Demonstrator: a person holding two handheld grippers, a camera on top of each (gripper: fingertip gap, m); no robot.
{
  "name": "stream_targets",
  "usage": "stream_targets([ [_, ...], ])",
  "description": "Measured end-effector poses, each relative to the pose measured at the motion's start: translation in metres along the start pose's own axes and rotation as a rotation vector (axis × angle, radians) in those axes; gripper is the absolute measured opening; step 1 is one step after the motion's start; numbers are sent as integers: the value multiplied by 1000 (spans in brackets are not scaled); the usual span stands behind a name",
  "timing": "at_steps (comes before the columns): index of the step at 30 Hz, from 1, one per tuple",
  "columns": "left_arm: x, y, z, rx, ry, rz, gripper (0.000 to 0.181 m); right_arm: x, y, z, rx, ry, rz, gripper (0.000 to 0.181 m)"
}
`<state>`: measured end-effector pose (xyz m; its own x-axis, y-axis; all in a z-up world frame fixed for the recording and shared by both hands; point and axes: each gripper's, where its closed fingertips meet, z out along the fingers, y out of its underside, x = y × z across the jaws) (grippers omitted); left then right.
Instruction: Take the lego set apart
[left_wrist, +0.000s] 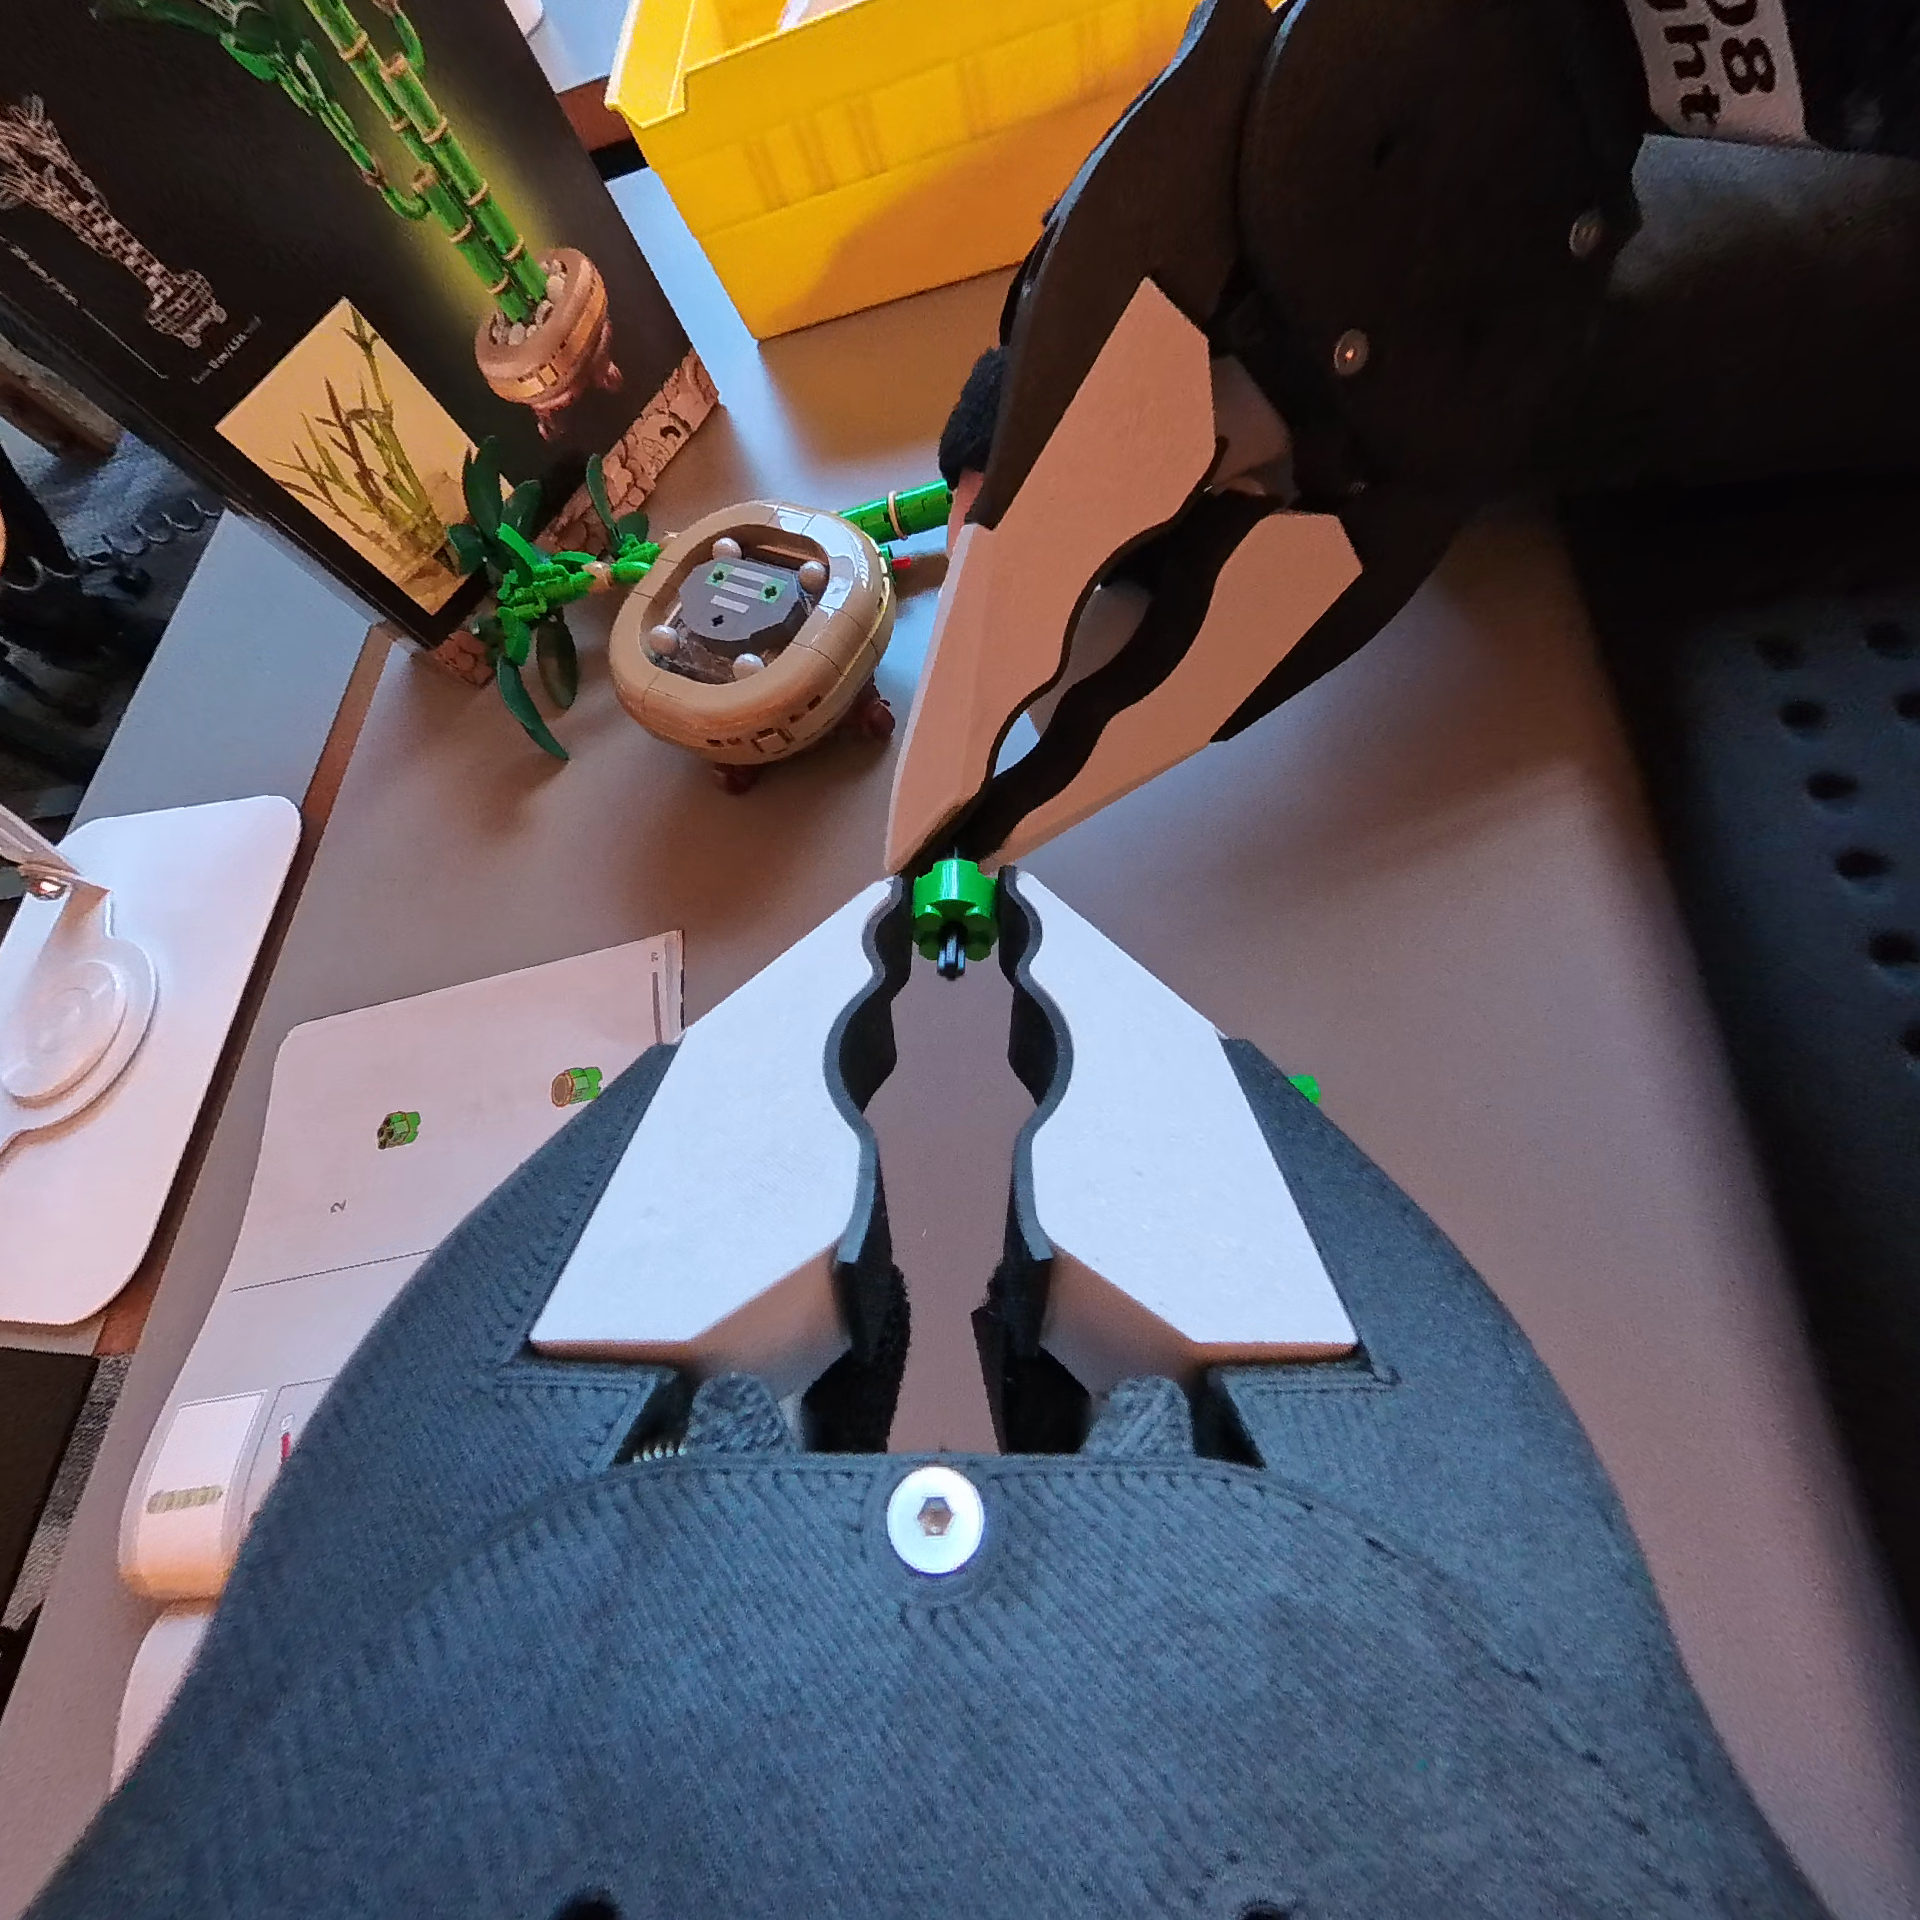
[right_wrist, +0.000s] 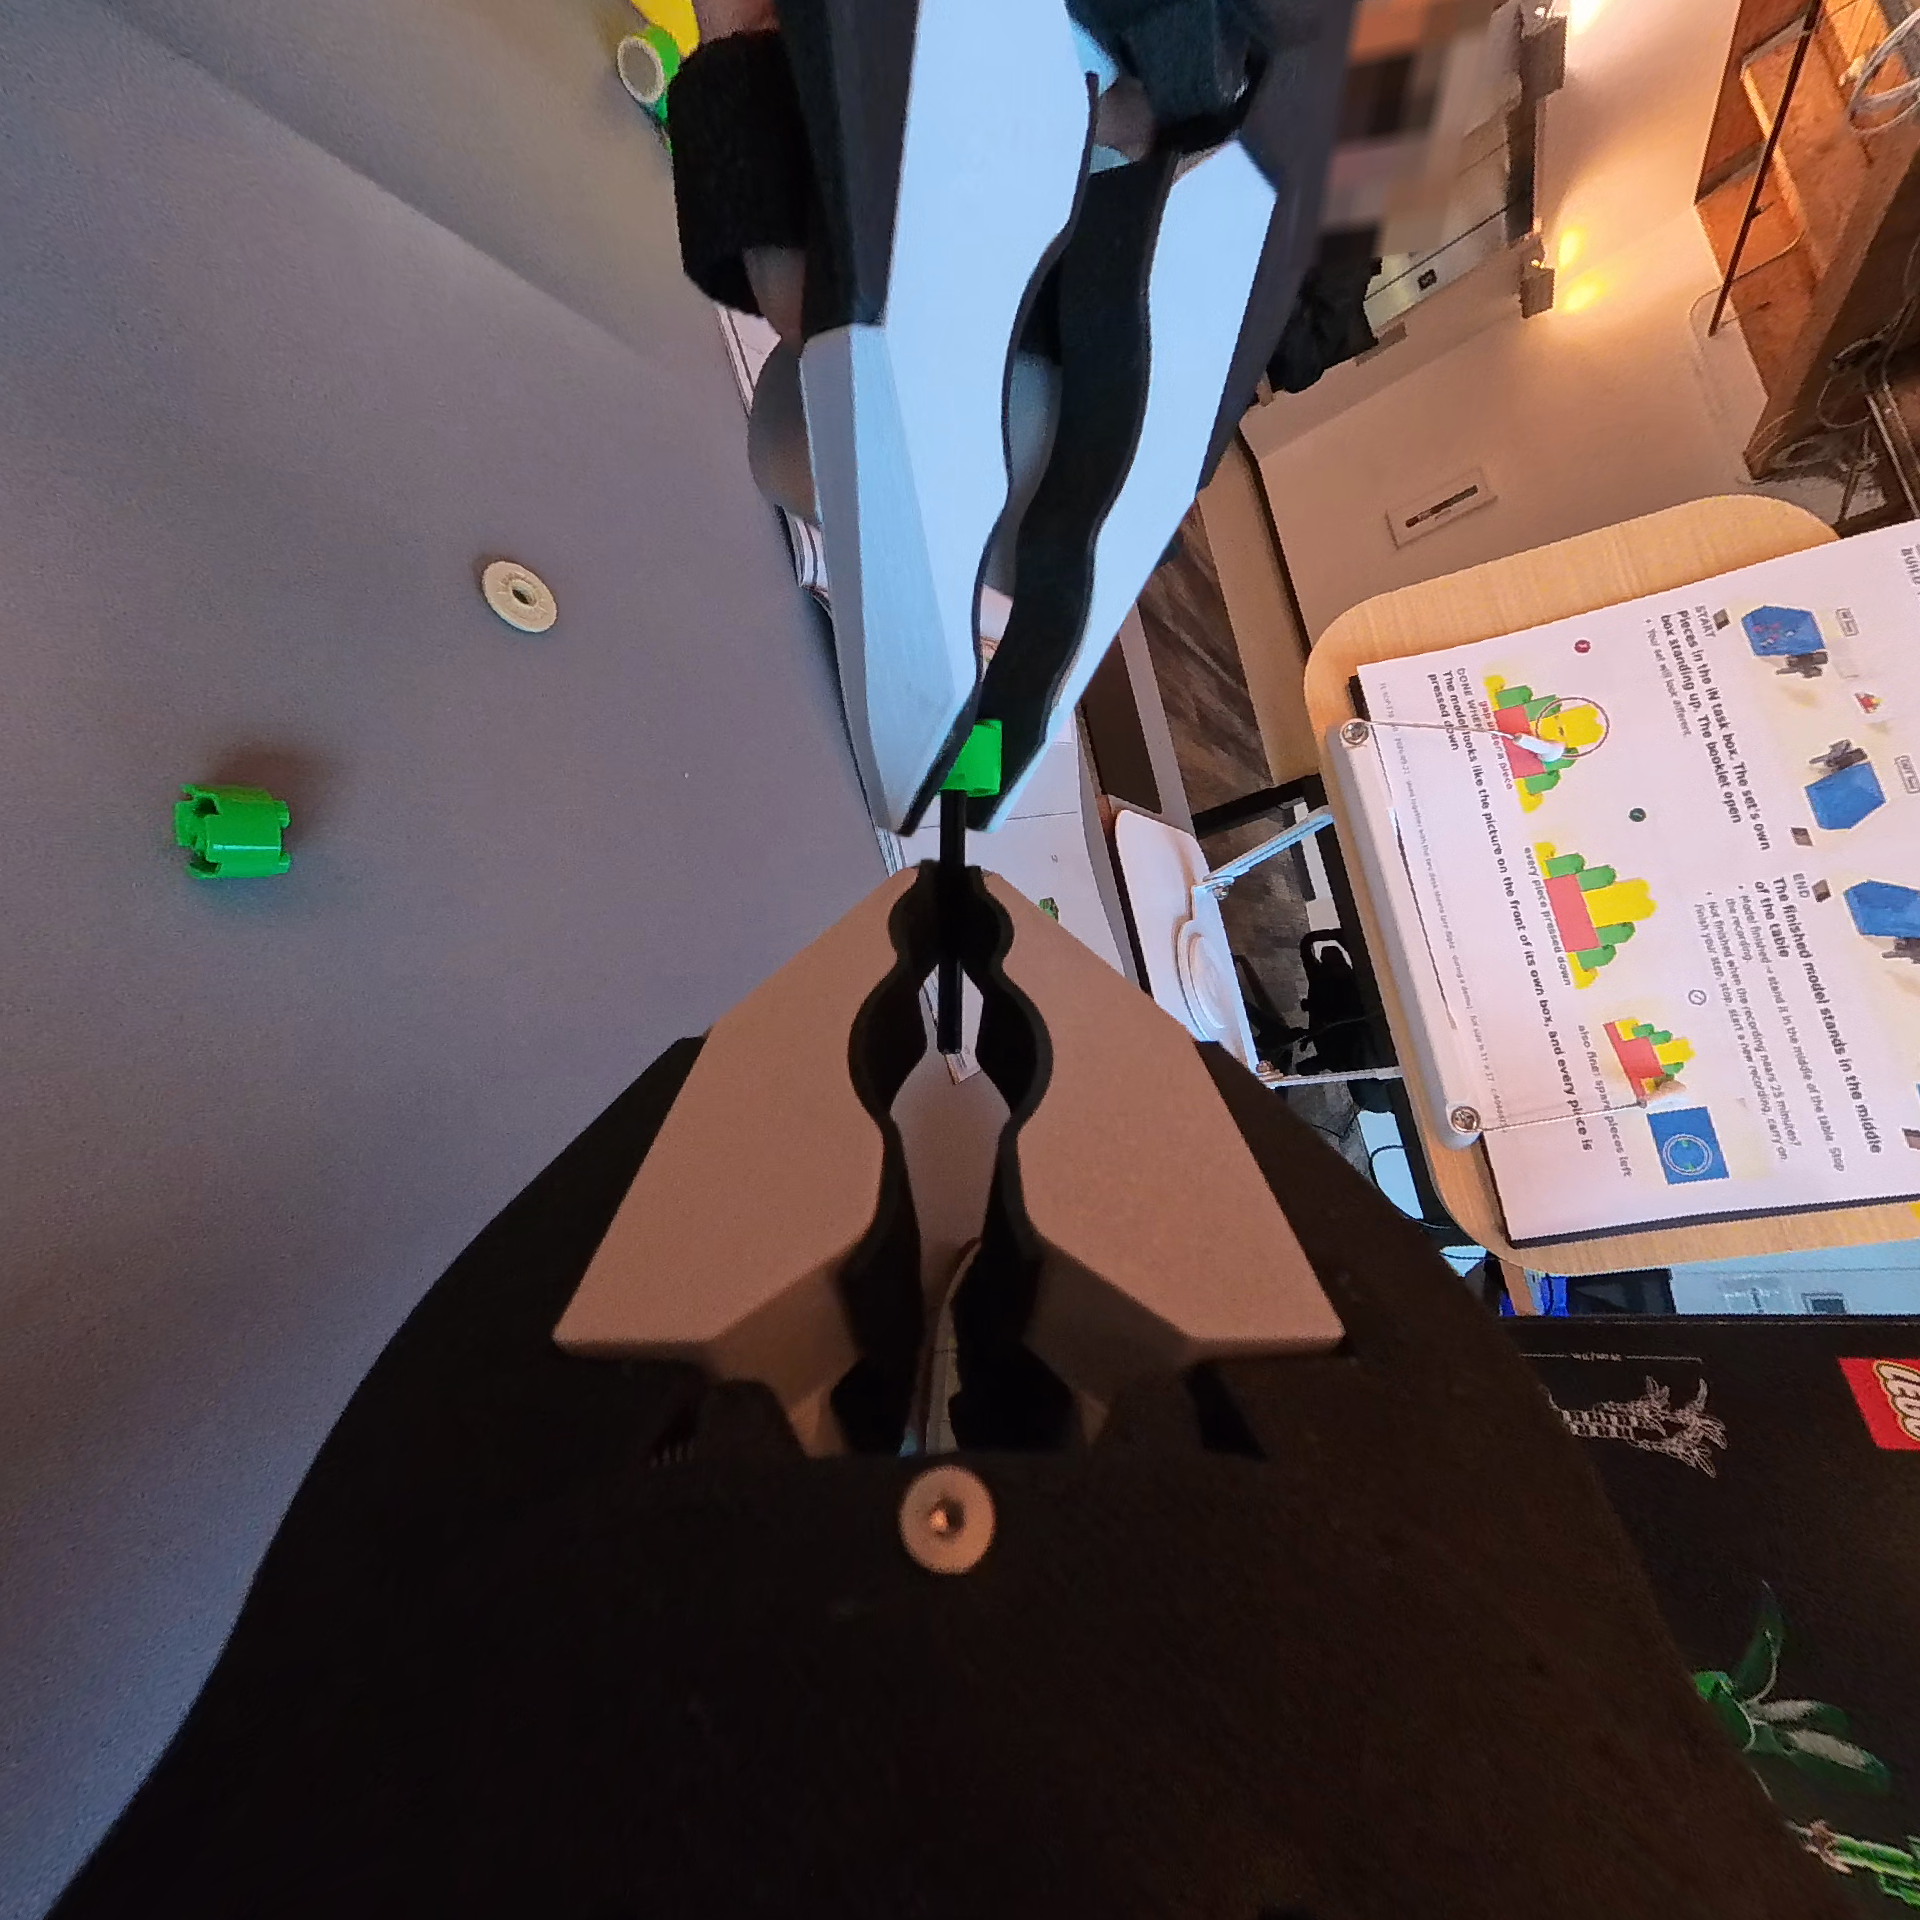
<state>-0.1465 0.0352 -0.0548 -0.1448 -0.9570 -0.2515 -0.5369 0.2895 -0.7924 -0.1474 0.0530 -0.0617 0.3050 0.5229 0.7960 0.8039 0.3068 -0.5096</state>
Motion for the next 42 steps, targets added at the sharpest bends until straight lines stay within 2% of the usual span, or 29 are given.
stream_targets([
  [17,1,3,-6,-24,13,7,15,0,0,0,5,-7,0,4],
  [19,-4,6,-10,-42,-14,7,15,3,10,0,-36,6,-9,2],
  [20,-15,13,-20,-69,-72,12,15,11,35,-2,-152,39,-22,4],
  [21,-22,12,-34,-31,-90,0,15,19,40,-7,-124,68,12,3],
  [22,-22,2,-49,55,-64,-37,15,28,32,-15,-47,85,84,2],
  [24,-24,-15,-73,187,-36,-71,15,37,24,-23,-18,105,112,3],
  [28,-16,-29,-79,258,-46,39,15,26,23,-17,-16,79,64,2],
  [32,-15,-27,-69,141,-170,199,15,2,25,-8,-20,-47,65,2],
  [36,-9,-26,-59,7,-225,316,15,-34,35,4,-74,-228,71,2],
  [42,-10,0,-45,-265,-256,350,15,-48,40,8,-100,-308,113,2],
])
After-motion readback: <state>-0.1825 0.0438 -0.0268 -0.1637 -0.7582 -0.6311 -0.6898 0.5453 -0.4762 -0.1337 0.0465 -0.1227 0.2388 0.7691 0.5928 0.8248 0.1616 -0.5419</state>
